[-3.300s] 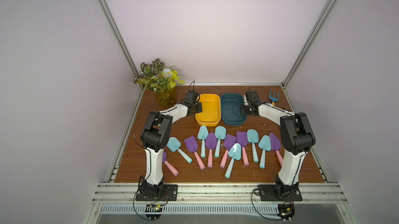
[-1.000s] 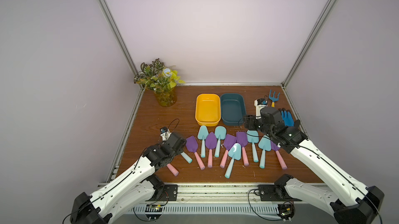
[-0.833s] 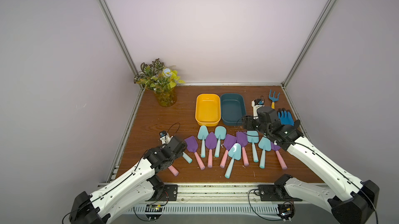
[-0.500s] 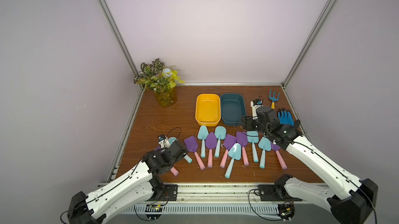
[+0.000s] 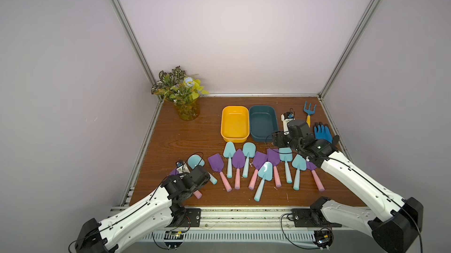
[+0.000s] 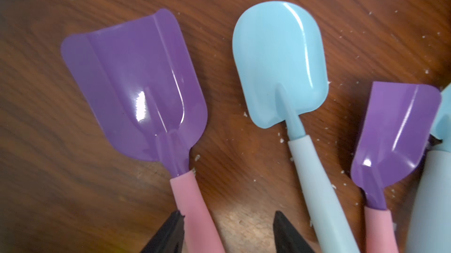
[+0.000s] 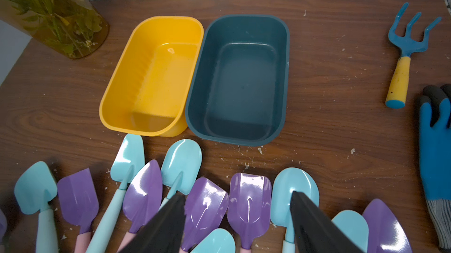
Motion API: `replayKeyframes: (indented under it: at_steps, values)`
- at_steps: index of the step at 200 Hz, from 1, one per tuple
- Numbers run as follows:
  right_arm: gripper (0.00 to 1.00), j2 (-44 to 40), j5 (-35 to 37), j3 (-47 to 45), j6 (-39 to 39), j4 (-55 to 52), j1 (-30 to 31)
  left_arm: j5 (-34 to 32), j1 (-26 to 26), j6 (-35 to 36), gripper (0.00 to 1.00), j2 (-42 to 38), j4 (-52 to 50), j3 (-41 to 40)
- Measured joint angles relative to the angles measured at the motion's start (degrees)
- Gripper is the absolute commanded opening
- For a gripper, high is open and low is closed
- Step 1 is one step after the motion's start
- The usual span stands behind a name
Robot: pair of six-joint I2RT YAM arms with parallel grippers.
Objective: Sort the small shovels by color and place them into the storage box
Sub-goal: Pick up the shovel from the center of the board.
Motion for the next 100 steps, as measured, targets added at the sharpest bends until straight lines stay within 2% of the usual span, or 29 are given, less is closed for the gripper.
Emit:
replayKeyframes:
  at_steps: [100]
  values:
    - [0.75, 0.4, 0.0, 0.0, -0.8, 1.2, 0.0, 4.4, 0.0, -1.9, 0.64, -0.7, -0.2, -2.7]
